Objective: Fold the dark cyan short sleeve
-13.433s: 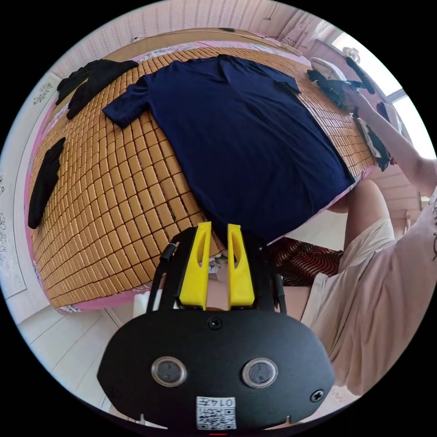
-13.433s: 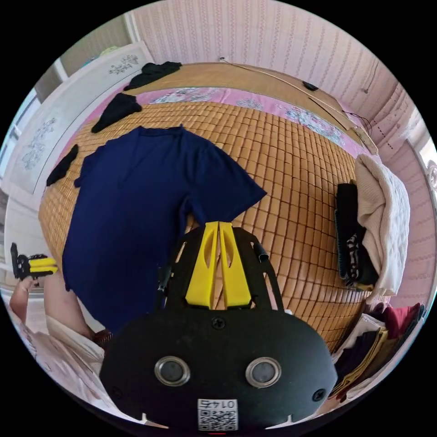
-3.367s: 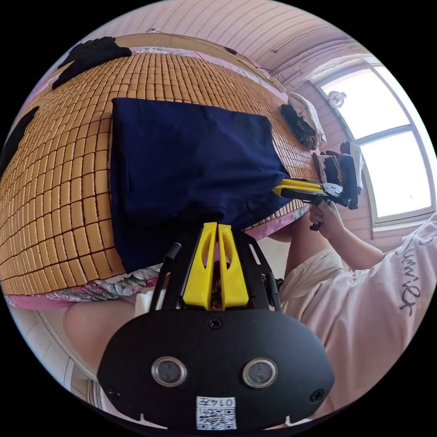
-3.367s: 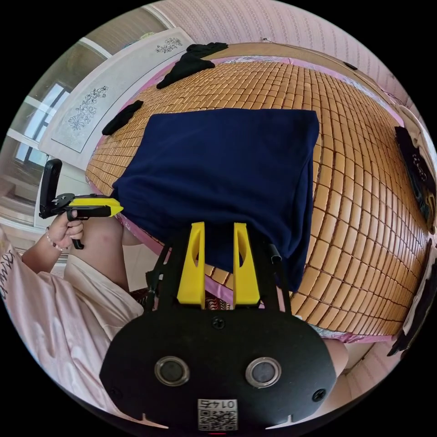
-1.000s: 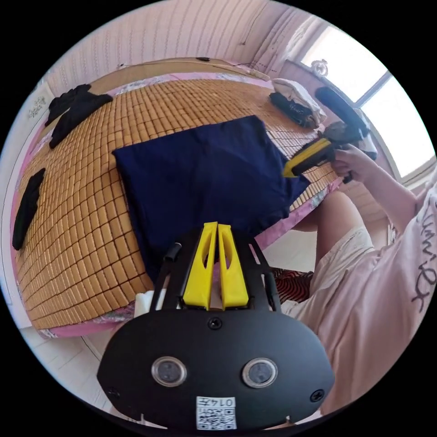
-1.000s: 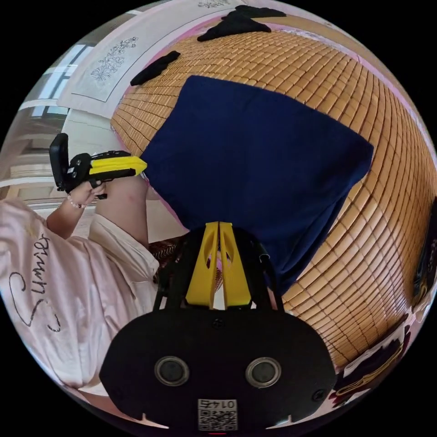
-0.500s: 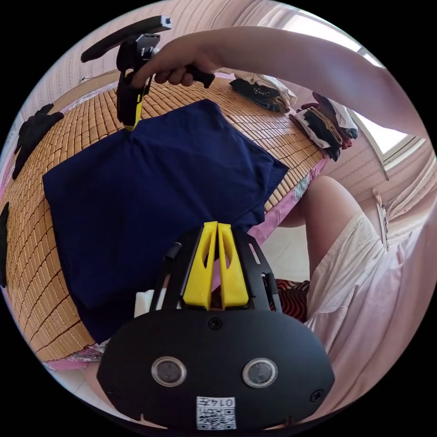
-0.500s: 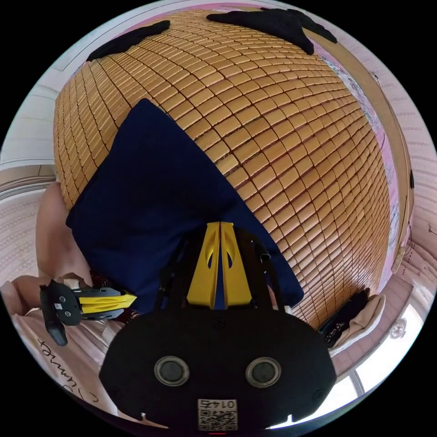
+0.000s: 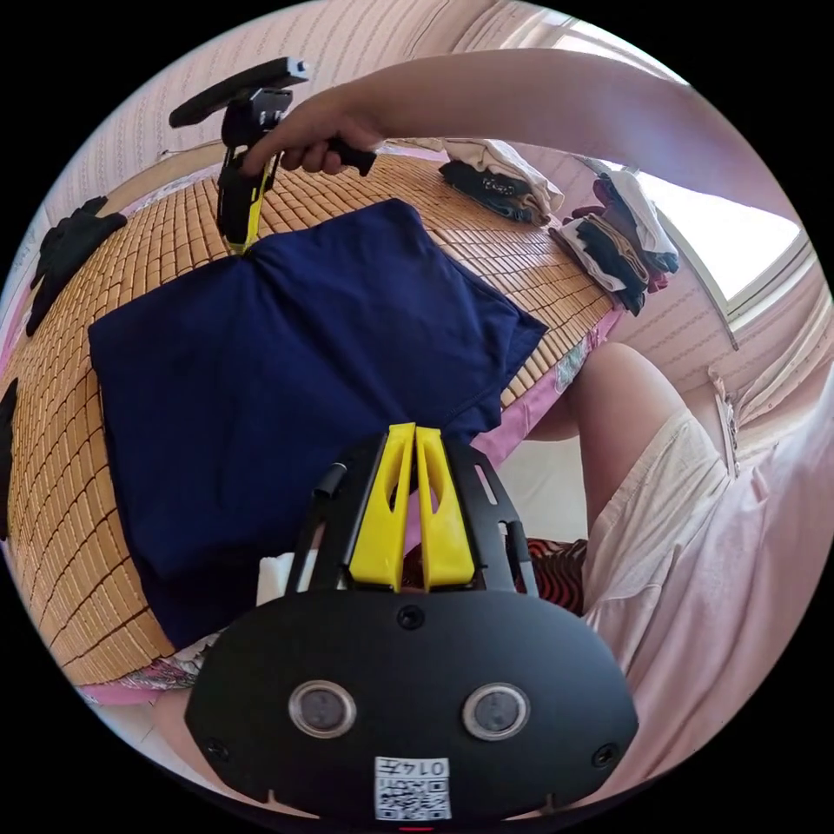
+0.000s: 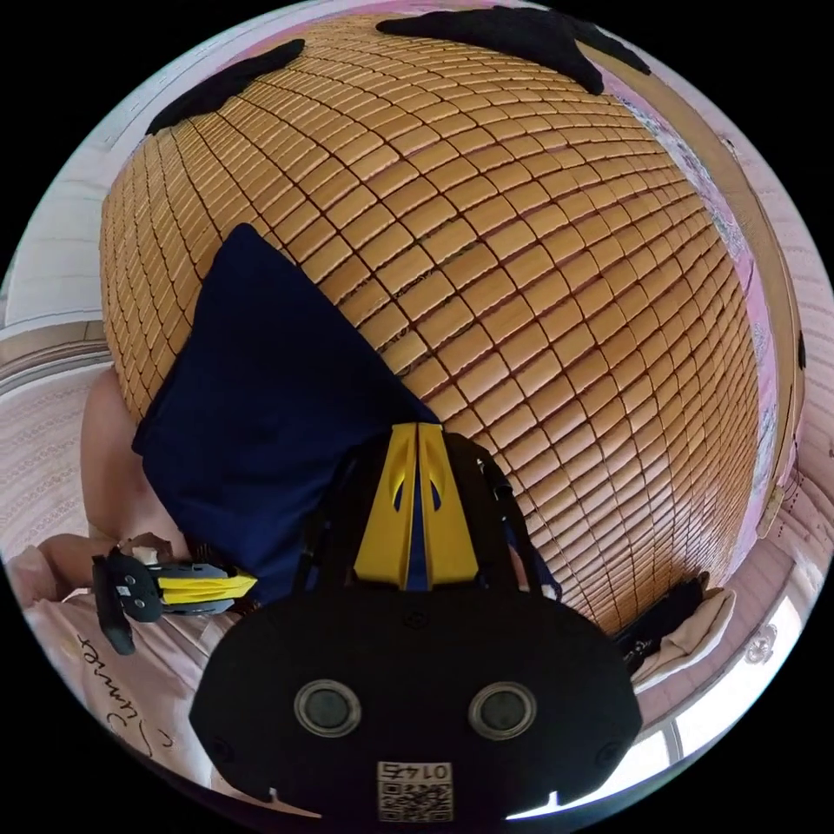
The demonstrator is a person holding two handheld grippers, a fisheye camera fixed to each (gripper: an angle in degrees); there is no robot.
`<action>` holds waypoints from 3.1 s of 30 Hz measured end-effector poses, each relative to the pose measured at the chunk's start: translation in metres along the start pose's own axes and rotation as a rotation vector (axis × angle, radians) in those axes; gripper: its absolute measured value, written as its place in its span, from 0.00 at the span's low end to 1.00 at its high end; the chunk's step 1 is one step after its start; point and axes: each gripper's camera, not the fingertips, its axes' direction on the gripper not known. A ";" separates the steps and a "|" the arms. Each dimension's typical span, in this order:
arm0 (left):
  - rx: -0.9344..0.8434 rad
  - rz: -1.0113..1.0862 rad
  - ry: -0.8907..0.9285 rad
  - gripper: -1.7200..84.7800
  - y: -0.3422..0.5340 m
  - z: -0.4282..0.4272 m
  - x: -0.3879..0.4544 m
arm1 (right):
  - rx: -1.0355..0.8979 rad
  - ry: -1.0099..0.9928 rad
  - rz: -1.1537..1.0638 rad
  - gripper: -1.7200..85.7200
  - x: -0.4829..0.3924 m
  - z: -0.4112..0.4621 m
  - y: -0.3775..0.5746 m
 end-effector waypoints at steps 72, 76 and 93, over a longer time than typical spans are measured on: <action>0.174 -0.247 0.122 0.07 -0.111 0.043 -0.057 | 0.641 -0.403 0.697 0.05 0.164 0.001 0.481; 0.050 -0.385 0.160 0.08 -0.105 0.062 -0.100 | 0.608 -0.339 0.633 0.09 0.151 -0.010 0.449; 0.033 -0.268 0.057 0.15 -0.155 0.068 -0.100 | 0.262 -0.038 0.174 0.10 0.084 -0.007 0.378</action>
